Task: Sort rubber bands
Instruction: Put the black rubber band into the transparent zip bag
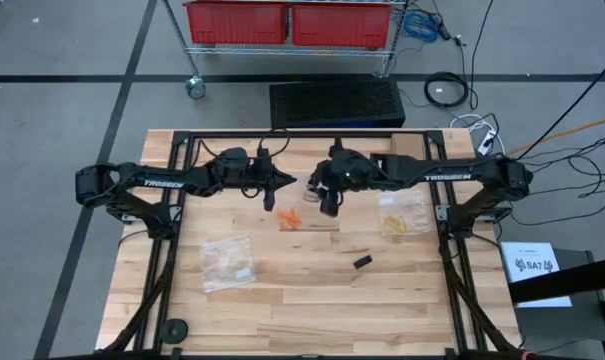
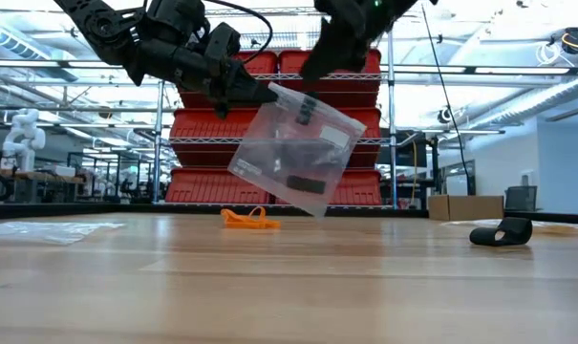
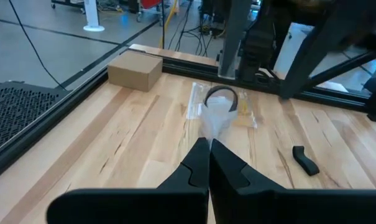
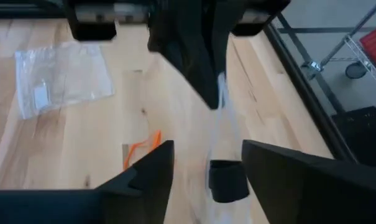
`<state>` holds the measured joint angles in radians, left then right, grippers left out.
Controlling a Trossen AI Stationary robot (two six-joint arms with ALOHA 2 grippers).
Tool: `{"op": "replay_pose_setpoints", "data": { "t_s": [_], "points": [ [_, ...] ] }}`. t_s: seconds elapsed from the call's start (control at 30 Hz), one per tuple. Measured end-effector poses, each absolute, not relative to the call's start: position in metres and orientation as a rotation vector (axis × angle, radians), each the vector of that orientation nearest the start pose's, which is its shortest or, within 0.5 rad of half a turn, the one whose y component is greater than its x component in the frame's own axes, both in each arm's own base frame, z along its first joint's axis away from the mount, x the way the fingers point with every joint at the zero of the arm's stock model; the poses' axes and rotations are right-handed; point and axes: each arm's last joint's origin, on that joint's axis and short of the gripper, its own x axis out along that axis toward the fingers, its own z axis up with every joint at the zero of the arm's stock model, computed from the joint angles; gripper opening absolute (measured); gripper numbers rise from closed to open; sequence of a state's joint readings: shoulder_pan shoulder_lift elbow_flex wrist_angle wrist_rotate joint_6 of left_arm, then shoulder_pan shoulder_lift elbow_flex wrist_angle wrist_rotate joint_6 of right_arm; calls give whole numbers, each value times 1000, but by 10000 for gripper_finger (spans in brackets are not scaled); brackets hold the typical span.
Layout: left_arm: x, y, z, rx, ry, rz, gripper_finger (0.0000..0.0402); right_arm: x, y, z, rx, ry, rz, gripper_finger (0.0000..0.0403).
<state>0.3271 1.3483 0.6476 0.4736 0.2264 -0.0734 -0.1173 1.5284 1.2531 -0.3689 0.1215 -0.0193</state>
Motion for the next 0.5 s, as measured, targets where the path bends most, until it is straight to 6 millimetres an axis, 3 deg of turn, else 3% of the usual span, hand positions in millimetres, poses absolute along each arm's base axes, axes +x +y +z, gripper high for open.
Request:
{"op": "replay_pose_setpoints", "data": {
  "t_s": [0.23, 0.5],
  "points": [
    [269, 84, 231, -123, 173, 107, 0, 325, -41, 321, -12, 794, -205, 185],
    [287, 86, 220, -134, 77, 67, 0, 302, -38, 320, 90, 967, -244, 163]
  ]
}}
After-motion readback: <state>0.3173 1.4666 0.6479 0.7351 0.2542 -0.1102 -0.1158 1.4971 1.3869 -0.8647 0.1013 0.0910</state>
